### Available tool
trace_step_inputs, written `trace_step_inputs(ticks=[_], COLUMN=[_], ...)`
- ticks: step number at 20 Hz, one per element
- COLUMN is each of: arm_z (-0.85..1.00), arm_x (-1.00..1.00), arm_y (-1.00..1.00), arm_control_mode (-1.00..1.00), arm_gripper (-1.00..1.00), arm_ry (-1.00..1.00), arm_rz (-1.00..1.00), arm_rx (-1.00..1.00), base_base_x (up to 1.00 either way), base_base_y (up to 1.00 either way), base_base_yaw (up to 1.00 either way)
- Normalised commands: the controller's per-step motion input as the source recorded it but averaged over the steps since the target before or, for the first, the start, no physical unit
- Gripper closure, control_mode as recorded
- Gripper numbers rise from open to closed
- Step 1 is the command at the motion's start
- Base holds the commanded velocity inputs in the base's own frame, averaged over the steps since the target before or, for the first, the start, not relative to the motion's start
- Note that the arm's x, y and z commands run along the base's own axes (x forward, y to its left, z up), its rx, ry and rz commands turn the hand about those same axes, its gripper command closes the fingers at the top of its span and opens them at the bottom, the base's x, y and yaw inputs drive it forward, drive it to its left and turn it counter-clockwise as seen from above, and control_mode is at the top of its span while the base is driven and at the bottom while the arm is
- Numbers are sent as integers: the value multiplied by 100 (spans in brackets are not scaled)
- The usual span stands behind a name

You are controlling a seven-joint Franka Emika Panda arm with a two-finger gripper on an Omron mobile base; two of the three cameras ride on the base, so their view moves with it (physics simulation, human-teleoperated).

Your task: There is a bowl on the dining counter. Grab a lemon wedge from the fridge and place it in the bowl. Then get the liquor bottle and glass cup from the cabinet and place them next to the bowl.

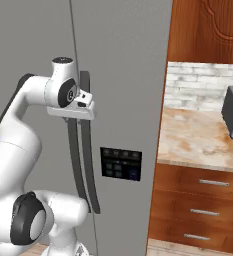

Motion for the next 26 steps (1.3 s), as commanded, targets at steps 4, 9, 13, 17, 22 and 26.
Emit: trace_step_inputs(ticks=[4,9,13,17,22,26], arm_z=[0,0,0,0,0,0], arm_x=[0,0,0,0,0,0], arm_y=[0,0,0,0,0,0], arm_control_mode=[100,100,100,100,100,100], arm_gripper=[-100,-100,-100,-100,-100,-100], arm_ry=[0,0,0,0,0,0], arm_rz=[0,0,0,0,0,0], arm_rx=[0,0,0,0,0,0], base_base_x=[-32,-76,-24,0,-10,-42], base_base_y=[-3,-30,-37,-27,-1,0], base_base_yaw=[-1,-3,0,0,0,0])
